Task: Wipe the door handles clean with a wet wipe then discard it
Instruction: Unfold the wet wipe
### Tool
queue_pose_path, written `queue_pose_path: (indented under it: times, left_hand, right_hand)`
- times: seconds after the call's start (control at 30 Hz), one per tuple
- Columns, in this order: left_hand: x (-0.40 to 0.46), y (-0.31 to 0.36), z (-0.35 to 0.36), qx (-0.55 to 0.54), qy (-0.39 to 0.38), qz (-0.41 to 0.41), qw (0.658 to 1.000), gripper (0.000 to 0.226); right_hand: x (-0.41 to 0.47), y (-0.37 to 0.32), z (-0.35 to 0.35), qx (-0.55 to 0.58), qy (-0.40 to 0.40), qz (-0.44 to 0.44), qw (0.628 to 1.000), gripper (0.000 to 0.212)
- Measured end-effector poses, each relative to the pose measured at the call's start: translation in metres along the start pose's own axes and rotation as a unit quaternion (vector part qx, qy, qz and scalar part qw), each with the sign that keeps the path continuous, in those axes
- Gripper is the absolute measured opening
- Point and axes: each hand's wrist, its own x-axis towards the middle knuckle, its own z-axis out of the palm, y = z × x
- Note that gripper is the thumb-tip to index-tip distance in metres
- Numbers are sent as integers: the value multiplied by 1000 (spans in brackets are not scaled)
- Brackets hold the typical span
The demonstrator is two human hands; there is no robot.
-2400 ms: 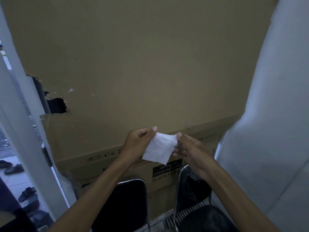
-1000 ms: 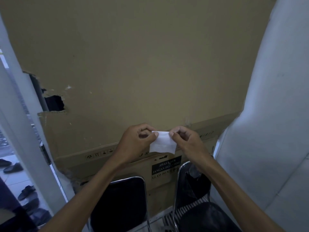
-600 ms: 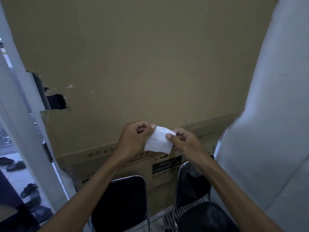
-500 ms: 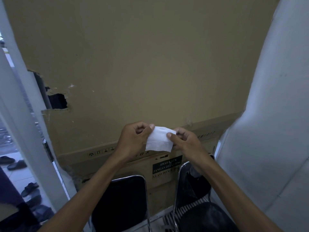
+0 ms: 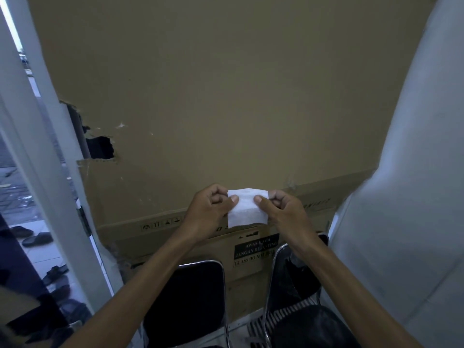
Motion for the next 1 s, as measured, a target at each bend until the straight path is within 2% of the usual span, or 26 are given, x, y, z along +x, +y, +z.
queue_pose_path:
  times: [0.17, 0.27, 0.3, 0.4, 0.47, 0.63, 0.8, 0.9, 1.0]
  left_hand:
    - [-2, 0, -3, -40, 5, 5, 999, 27]
    - [-4, 2, -8, -48, -26, 16, 998, 21]
    - [-5, 3, -10, -43, -34, 23, 998, 20]
    - [-6, 3, -14, -12, -60, 41, 997, 22]
    - [-7, 1, -15, 7, -67, 50, 996, 22]
    - [-6, -3, -19, 78, -22, 71, 994, 16]
    - [-7, -9, -22, 141, 14, 108, 984, 7]
    - [-9, -8, -26, 162, 36, 113, 980, 9]
    - [-11, -5, -33, 132, 32, 101, 986, 13]
  right_hand:
    - [1, -1, 6, 25, 10, 2, 1000, 30]
    - [2, -2, 7, 14, 21, -9, 1000, 41]
    - [2, -3, 6, -1, 22, -22, 1000, 39]
    - [1, -5, 5, -13, 2, -43, 999, 12]
    - [1, -5, 5, -25, -13, -35, 999, 9]
    - [1, 3, 10, -116, -32, -40, 992, 23]
    - [2, 9, 17, -199, 12, -80, 977, 6]
    - [1, 4, 21, -172, 20, -89, 981, 7]
    - [-3, -7, 26, -114, 7, -58, 992, 13]
